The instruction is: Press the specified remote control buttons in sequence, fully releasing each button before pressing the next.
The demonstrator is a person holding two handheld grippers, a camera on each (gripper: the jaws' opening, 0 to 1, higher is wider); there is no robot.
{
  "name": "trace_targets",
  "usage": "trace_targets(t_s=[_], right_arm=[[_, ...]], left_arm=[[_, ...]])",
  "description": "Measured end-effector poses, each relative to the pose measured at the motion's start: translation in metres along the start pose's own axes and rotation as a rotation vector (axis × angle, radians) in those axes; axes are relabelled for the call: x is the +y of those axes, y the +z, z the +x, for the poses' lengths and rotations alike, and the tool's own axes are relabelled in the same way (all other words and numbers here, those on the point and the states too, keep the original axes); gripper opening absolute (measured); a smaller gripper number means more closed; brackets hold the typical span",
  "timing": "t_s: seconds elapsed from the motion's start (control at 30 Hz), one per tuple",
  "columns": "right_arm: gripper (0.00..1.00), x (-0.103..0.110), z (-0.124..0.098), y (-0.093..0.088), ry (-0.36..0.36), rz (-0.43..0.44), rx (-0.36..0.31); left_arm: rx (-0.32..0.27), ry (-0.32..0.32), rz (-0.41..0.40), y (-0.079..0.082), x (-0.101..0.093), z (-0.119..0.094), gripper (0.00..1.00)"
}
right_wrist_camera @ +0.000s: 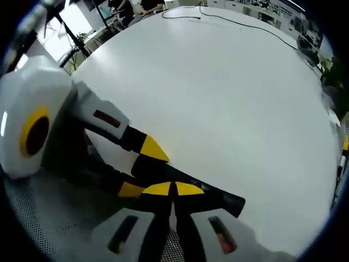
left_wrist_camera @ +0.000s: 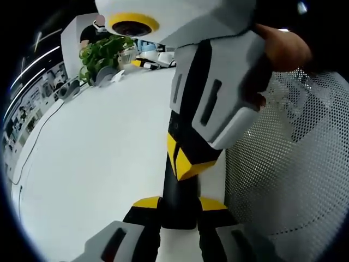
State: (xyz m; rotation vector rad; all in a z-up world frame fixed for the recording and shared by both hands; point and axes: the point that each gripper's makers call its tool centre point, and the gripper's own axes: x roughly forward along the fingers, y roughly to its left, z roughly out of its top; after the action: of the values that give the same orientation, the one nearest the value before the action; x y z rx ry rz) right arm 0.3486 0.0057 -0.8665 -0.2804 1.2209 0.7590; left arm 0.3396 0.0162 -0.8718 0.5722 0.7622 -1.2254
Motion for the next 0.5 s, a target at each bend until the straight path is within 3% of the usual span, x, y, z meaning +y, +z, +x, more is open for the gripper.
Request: trace_targets(t_s=[0.5], right_arm=[[0.00, -0.0001, -0.0014, -0.0007, 0.023, 0.066, 0.002]], left_arm=[[0.005, 0.002, -0.005, -0.0003, -0.0002, -0.0001, 0.25]])
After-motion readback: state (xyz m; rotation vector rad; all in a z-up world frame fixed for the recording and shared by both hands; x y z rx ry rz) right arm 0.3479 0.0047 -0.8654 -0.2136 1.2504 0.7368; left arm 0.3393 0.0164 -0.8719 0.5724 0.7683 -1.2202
